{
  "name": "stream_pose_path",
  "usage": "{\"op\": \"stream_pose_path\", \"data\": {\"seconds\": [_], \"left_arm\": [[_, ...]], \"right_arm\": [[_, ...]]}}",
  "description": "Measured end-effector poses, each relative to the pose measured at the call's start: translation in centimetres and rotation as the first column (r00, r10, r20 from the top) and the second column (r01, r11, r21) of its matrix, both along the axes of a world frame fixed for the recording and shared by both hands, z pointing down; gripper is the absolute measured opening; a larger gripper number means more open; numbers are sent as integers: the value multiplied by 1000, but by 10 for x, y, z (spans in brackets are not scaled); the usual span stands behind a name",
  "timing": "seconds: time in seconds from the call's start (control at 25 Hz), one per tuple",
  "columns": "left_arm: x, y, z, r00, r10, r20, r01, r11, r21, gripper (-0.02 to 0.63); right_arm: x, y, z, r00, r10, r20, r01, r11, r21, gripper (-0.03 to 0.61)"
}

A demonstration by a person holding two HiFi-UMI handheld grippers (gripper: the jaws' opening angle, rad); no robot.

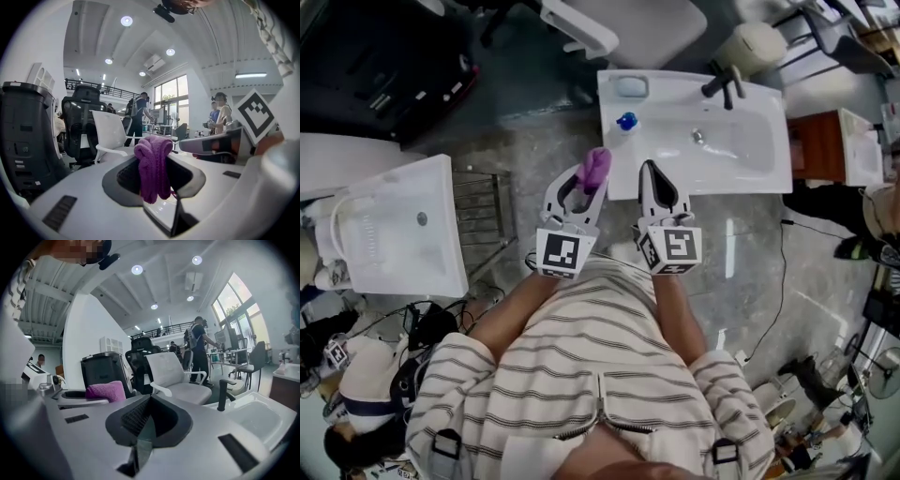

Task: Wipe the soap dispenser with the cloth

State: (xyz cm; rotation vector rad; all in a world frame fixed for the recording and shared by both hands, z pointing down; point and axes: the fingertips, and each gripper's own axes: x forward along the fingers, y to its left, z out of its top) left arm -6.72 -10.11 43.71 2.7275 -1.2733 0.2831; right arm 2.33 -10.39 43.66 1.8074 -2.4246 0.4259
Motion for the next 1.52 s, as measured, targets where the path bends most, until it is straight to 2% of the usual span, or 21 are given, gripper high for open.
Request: {"op": "stream_pose_path", "data": {"seconds": [0.52, 0.72, 0.88, 1.12, 1.52], "left_arm": [[6, -18, 36, 996, -79, 45, 82, 994, -67, 132], [13, -21, 48, 993, -109, 46, 113, 991, -76, 132], [23, -23, 50, 992, -122, 33, 124, 991, -60, 132], [23, -29, 66, 988, -152, 27, 154, 982, -110, 132], [26, -27, 68, 980, -200, 10, 200, 973, -118, 132]], "right_arm": [[7, -47, 64, 992, -126, -32, 123, 990, -76, 9], [7, -57, 82, 982, -185, -27, 182, 981, -68, 11], [7, -64, 94, 970, -240, -50, 236, 969, -68, 57], [-2, -83, 117, 953, -296, -65, 292, 954, -75, 117], [-12, -98, 135, 923, -364, -127, 357, 931, -74, 146]]}}
